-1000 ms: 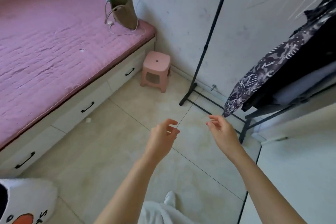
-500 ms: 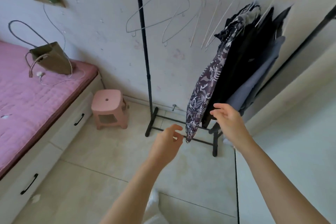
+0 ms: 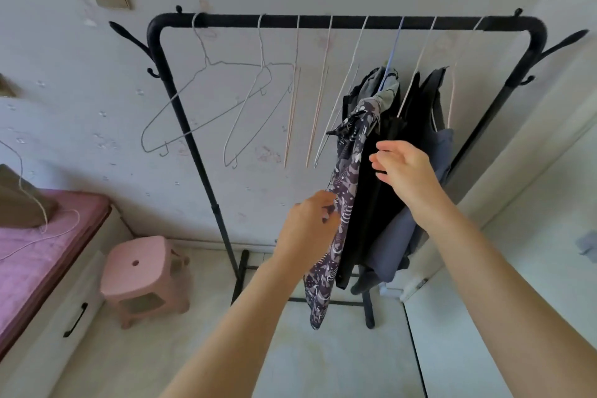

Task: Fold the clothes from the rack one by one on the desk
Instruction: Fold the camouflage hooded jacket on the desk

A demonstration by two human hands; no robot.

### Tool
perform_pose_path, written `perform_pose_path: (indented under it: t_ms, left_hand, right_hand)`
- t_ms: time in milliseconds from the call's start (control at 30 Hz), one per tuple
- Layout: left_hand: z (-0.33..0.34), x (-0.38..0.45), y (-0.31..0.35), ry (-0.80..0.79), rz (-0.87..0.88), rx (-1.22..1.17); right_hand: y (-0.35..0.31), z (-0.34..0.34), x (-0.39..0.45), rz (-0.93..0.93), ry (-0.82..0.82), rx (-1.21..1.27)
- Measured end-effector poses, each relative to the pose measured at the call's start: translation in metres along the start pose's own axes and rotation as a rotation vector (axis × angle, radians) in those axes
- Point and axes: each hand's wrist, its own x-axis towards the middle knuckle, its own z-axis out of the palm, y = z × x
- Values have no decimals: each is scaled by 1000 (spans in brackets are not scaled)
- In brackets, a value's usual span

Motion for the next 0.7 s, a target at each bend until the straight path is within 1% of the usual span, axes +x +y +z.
perform_pose_path:
  t_ms: [133,300,467,567,700]
  left_hand:
    - [5,44,29,40,62,-8]
    - [14,90,57,139,118,-25]
    - [27,132,73,185,154,23]
    - [33,151,75,201,135,39]
    - [37,163,71,170,99,9]
  right_hand:
    - [-19,-11,54,0,30,105]
    - [-41,-20,112,-1,33,231]
    - [-55,-26,161,122,72,266]
    - [-59,-25,183,139,50,255]
    - [-59,-25,196,239,5,461]
